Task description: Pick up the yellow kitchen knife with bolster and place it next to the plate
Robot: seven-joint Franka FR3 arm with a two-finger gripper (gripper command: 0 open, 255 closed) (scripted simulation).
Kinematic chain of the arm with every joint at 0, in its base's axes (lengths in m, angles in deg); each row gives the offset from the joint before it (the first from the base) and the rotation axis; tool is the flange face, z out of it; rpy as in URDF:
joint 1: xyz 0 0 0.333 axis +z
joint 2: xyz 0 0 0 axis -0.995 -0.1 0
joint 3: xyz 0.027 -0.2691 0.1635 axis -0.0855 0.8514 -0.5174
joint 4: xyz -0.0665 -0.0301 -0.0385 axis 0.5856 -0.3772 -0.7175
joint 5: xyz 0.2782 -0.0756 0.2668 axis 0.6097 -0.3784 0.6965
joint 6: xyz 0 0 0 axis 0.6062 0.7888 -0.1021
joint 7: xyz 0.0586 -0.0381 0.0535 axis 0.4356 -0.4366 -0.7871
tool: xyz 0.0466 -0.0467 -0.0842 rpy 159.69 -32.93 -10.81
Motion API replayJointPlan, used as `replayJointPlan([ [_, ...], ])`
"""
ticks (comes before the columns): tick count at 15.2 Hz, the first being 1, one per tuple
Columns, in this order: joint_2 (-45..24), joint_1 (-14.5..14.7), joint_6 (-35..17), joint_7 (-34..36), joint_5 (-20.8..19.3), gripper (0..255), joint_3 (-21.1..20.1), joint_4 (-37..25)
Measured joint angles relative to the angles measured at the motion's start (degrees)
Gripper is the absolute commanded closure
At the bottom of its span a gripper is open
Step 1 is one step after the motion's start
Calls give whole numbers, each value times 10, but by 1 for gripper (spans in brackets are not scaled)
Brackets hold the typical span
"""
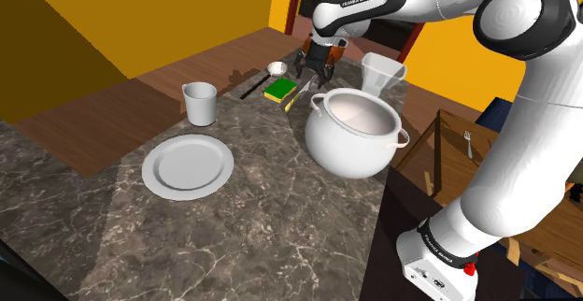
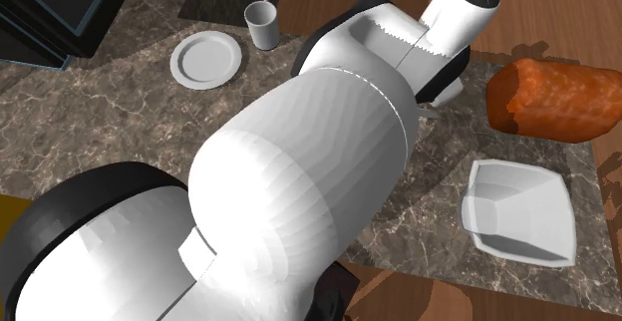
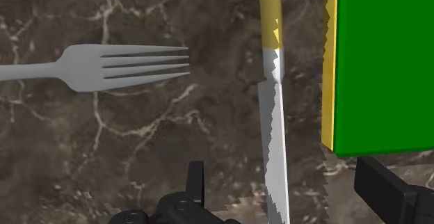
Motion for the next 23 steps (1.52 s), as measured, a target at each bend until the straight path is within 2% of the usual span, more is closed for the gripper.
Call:
replayJointPlan([
  [8,-9,1,-17,1,-1,0,0,8],
  [9,-9,1,-17,1,-1,255,0,8],
  [19,-9,1,-17,1,-1,255,0,8],
  [23,0,2,3,2,0,255,-1,-3],
])
